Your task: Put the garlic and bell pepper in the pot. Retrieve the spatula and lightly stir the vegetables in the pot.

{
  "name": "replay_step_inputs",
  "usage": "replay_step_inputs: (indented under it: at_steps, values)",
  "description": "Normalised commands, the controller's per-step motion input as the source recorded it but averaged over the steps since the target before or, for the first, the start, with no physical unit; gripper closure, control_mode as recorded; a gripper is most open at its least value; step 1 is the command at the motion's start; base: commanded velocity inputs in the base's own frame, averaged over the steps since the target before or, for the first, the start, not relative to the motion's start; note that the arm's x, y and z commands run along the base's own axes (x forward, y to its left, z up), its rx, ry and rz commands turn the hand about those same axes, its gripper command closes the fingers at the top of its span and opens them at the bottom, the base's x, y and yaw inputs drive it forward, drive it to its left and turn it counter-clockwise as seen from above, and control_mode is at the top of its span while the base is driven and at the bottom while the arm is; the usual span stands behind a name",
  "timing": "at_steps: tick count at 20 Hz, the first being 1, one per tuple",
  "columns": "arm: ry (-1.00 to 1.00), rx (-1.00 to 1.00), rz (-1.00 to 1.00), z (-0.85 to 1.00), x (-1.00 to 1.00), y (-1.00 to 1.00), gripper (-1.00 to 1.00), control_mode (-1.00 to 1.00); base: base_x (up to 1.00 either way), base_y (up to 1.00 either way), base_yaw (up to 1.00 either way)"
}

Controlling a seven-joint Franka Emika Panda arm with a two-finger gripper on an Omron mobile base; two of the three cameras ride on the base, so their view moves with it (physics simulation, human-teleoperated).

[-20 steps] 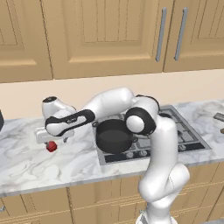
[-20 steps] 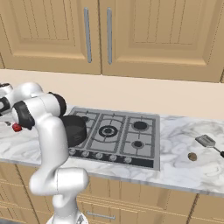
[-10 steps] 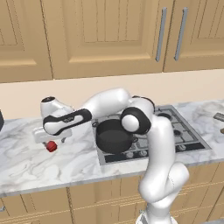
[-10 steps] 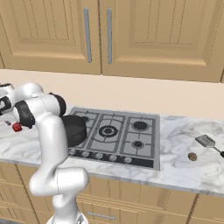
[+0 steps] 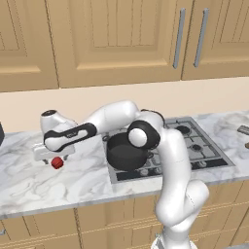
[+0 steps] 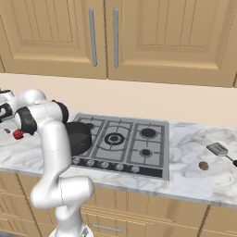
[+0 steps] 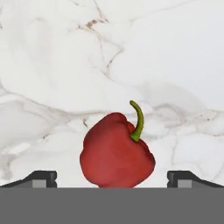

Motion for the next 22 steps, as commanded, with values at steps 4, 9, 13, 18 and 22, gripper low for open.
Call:
replay_step_inputs:
  at_steps: [4, 9, 13, 18, 22]
  values:
    - [0.00, 0.00, 0.00, -0.15, 0.10, 0.09, -1.00, -1.00, 0.00, 0.00, 0.00]
    - [0.01, 0.00, 0.00, -0.13, 0.00, 0.00, -1.00, -1.00, 0.00, 0.00, 0.00]
    - [0.00, 0.00, 0.00, -0.09, 0.00, -0.02, -1.00, -1.00, 0.00, 0.00, 0.00]
    - [0.00, 0.00, 0.00, -0.11, -0.07, -0.12, -1.00, -1.00, 0.00, 0.00, 0.00]
    - [0.00, 0.00, 0.02, -0.05, -0.12, -0.15, -1.00, -1.00, 0.00, 0.00, 0.00]
